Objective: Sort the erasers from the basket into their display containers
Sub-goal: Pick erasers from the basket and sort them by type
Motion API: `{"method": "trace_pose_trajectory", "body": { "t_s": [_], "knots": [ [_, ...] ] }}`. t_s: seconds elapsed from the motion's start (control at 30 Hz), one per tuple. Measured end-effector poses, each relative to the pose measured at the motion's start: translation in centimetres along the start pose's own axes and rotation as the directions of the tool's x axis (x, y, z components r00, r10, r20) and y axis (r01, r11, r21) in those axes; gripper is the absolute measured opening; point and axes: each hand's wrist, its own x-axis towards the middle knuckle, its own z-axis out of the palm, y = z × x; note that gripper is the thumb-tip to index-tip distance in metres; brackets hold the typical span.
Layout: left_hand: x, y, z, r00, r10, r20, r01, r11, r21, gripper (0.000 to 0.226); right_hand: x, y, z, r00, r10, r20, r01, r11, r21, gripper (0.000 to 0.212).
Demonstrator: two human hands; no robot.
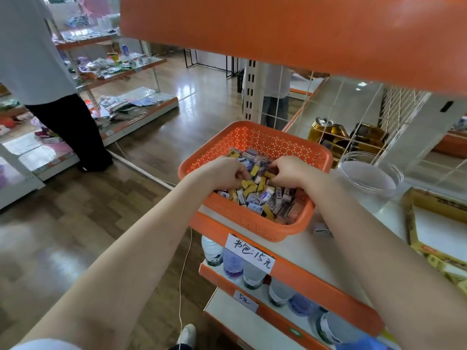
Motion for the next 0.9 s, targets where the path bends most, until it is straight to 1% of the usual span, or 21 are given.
{"method": "trace_pose_trajectory", "body": {
  "t_s": [0.13,0.2,0.27,0.33,0.47,0.57,0.67,0.73,0.83,0.9],
  "knots": [
    [0.3,-0.3,0.1,0.998,-0.019,-0.062,0.019,1.000,-0.007,0.025,0.1,0.2,0.1,1.000,0.025,-0.006,-0.024,0.999,0.041,0.036],
    [0.3,-0.3,0.1,0.993,-0.022,-0.116,0.018,0.999,-0.038,0.023,-0.1,0.2,0.0,1.000,-0.004,-0.027,0.006,0.997,0.074,0.034],
    [0.3,-0.3,0.0,0.985,-0.023,-0.168,0.011,0.997,-0.074,0.021,-0.2,0.1,0.0,0.999,-0.037,-0.036,0.039,0.997,0.064,0.033],
    [0.2,-0.1,-0.1,0.976,-0.021,-0.215,0.002,0.996,-0.089,0.020,-0.3,0.0,0.2,0.997,-0.048,-0.054,0.051,0.998,0.043,0.031],
    [-0.1,0.2,-0.3,0.953,-0.042,-0.300,0.015,0.996,-0.091,0.023,-0.4,-0.2,0.2,0.995,-0.082,-0.065,0.086,0.993,0.076,0.032],
    [-0.4,0.6,-0.7,0.946,-0.078,-0.314,0.032,0.988,-0.151,0.031,-0.5,-0.1,0.1,0.987,-0.084,-0.140,0.094,0.994,0.063,0.026],
    [-0.7,0.8,-0.9,0.952,-0.071,-0.299,0.024,0.987,-0.159,0.034,-0.9,0.0,0.2,0.973,-0.099,-0.206,0.104,0.994,0.015,0.020],
    [-1.1,1.1,-1.2,0.942,-0.077,-0.326,0.009,0.979,-0.205,0.034,-1.1,-0.1,0.1,0.973,-0.131,-0.190,0.128,0.991,-0.030,0.020],
    [-1.9,1.8,-1.5,0.916,-0.124,-0.382,-0.018,0.938,-0.346,0.031,-1.6,-0.2,-0.1,0.976,-0.183,-0.117,0.176,0.982,-0.065,0.017],
    [-2.6,2.6,-1.7,0.908,-0.130,-0.398,-0.030,0.927,-0.373,0.030,-1.7,-0.2,-0.2,0.972,-0.204,-0.118,0.198,0.978,-0.059,0.014]
  ]
}}
